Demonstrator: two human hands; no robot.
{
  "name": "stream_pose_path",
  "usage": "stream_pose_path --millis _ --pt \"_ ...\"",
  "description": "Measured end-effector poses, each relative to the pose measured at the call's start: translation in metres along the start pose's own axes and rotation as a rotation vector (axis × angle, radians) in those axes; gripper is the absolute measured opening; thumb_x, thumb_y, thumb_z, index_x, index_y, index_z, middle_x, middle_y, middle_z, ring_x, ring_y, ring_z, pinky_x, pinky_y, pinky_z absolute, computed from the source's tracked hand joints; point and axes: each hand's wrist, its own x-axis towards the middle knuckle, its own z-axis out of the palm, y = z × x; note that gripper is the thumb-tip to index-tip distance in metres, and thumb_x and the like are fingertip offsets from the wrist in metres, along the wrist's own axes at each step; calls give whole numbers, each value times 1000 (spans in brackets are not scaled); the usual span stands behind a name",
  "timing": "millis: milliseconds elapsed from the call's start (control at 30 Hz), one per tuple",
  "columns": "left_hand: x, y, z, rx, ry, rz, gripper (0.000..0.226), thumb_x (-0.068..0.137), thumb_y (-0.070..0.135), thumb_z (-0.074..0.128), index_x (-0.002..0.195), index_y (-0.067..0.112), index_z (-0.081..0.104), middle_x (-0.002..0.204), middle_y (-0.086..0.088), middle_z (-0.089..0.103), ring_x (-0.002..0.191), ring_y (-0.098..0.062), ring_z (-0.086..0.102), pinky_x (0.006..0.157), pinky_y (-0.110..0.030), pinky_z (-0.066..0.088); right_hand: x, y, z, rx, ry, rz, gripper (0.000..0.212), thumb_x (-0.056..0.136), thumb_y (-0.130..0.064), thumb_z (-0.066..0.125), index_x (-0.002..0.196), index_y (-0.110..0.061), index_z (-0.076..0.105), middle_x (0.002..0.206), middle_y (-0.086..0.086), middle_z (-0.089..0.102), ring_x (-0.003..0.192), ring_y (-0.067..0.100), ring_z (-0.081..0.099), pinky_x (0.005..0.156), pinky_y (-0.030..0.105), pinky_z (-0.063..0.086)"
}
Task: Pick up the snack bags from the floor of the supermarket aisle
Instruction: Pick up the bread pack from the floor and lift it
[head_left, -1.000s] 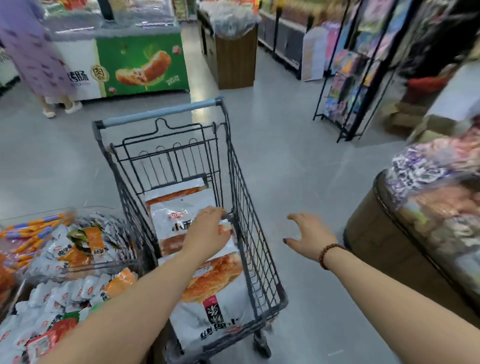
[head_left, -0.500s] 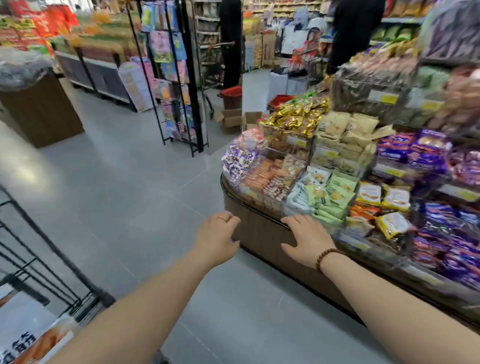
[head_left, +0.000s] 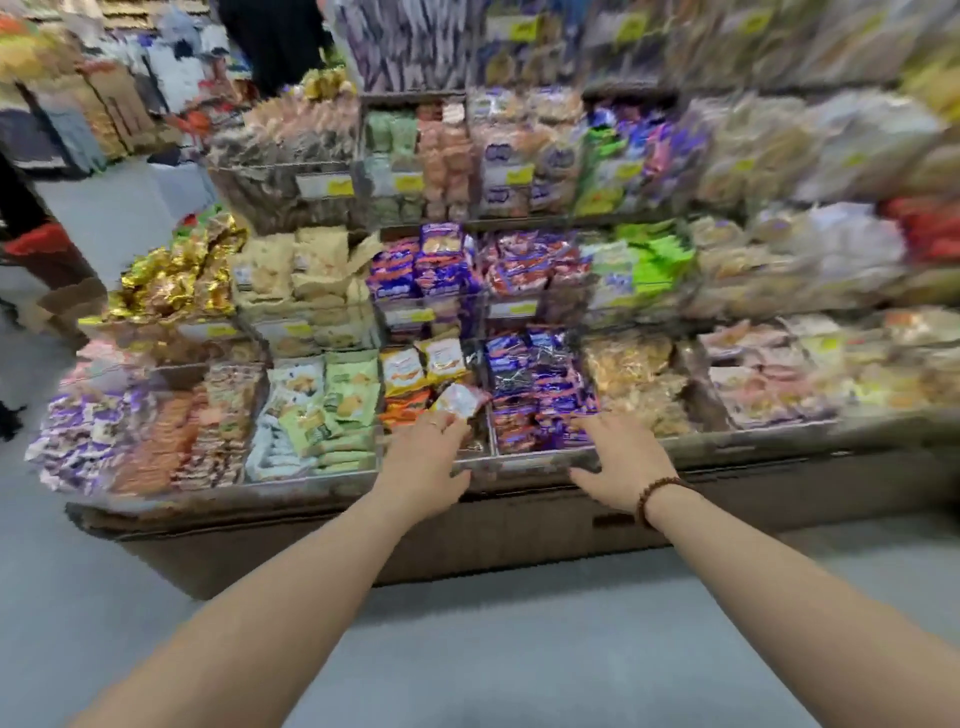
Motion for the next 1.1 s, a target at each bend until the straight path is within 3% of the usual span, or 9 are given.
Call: stream_pose_path --millis 233,433,533,600,733,867,1100 --pt "102 126 34 -50 -67 423 53 82 36 62 129 14 51 131 -9 51 122 -30 45 96 -38 43 -74 133 -10 9 40 465 67 84 -52 57 141 -23 37 139 2 45 128 23 41 102 35 39" --pt "172 220 48 20 -91 796 59 84 42 58 136 18 44 135 -5 47 122 -25 44 99 -37 41 -108 197 -21 56 147 763 62 84 -49 60 137 -24 40 138 0 47 127 22 42 104 37 38" --pt "216 260 40 27 -44 983 50 83 39 56 127 17 49 129 -4 51 118 -24 47 95 -35 43 -113 220 -35 74 213 881 62 86 -47 59 139 -23 39 140 0 46 129 21 41 105 35 38" --pt "244 285 36 -3 -41 1035 51 79 37 56 125 16 49 125 -6 51 114 -27 49 90 -36 46 -117 234 -43 71 236 958 61 87 -46 58 140 -23 38 141 0 44 131 21 39 106 35 35" --pt "283 335 40 -39 -86 1135 56 82 40 59 132 18 46 131 -6 47 121 -27 44 93 -38 45 -129 258 -52 51 291 1102 63 86 -48 58 140 -22 39 143 -1 44 132 21 39 108 33 33" --pt "304 390 50 -78 -83 1254 50 81 41 61 123 17 49 124 -5 50 115 -26 48 87 -35 43 -153 283 -55 51 300 1233 64 85 -48 59 140 -22 39 143 -1 44 134 20 36 108 33 30" --pt "319 512 77 -173 -129 1371 58 81 42 65 131 18 48 133 -2 49 124 -23 44 99 -37 42 -206 358 -60 22 296 1370 63 85 -48 59 139 -22 40 139 1 46 130 21 40 105 34 34"
